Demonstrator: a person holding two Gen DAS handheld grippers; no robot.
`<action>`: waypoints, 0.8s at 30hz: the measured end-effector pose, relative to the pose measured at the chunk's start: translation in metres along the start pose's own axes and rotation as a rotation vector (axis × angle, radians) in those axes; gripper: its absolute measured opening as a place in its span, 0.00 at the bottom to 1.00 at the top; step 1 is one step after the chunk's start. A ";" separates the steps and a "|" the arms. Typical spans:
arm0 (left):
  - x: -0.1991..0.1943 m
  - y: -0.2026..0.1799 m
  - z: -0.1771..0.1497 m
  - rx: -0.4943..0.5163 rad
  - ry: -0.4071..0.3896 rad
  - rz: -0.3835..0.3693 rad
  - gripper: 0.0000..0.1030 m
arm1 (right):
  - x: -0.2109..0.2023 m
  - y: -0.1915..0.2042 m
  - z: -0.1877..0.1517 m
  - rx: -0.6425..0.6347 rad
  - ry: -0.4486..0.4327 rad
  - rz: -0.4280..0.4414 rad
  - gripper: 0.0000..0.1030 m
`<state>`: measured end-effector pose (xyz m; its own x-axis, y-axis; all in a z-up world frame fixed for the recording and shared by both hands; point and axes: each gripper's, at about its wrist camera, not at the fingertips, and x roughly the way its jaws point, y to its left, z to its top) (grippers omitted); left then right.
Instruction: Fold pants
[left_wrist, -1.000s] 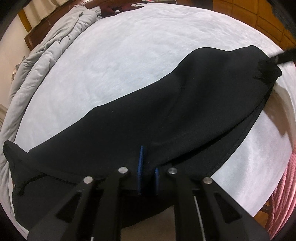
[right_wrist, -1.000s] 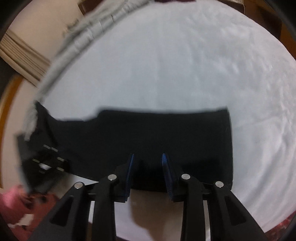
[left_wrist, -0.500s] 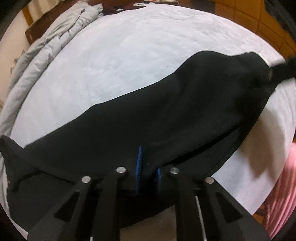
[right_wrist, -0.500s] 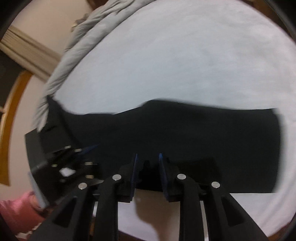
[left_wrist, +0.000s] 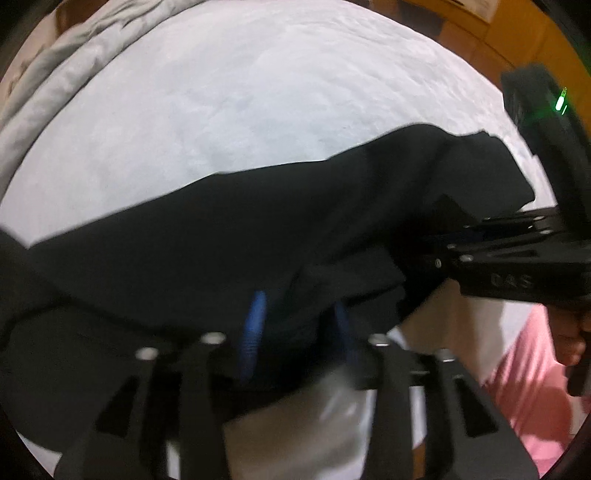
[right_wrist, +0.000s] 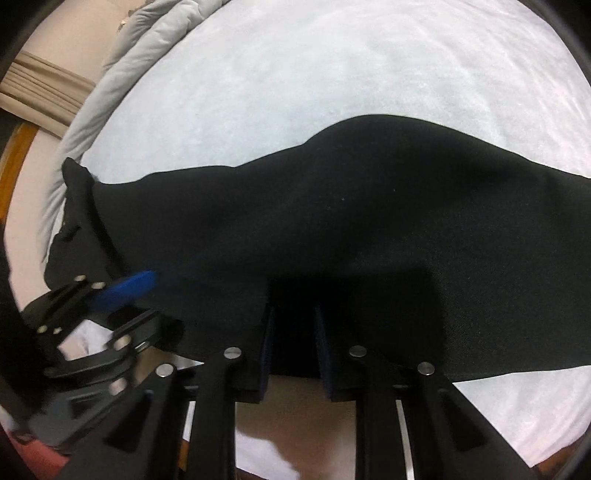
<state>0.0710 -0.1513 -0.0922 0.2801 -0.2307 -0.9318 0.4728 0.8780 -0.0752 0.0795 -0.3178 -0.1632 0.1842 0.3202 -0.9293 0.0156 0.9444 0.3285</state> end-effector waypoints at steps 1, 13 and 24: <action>-0.009 0.010 -0.003 -0.033 -0.010 0.006 0.76 | 0.001 0.001 -0.001 0.000 0.000 -0.013 0.20; -0.031 0.161 0.019 -0.516 0.080 0.049 0.87 | 0.004 0.004 -0.011 0.005 -0.044 -0.073 0.20; 0.001 0.202 0.036 -0.629 0.153 0.075 0.41 | -0.001 -0.004 -0.028 0.009 -0.043 -0.077 0.20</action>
<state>0.1968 0.0113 -0.0958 0.1489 -0.1378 -0.9792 -0.1362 0.9780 -0.1583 0.0513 -0.3195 -0.1680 0.2246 0.2430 -0.9437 0.0400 0.9653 0.2581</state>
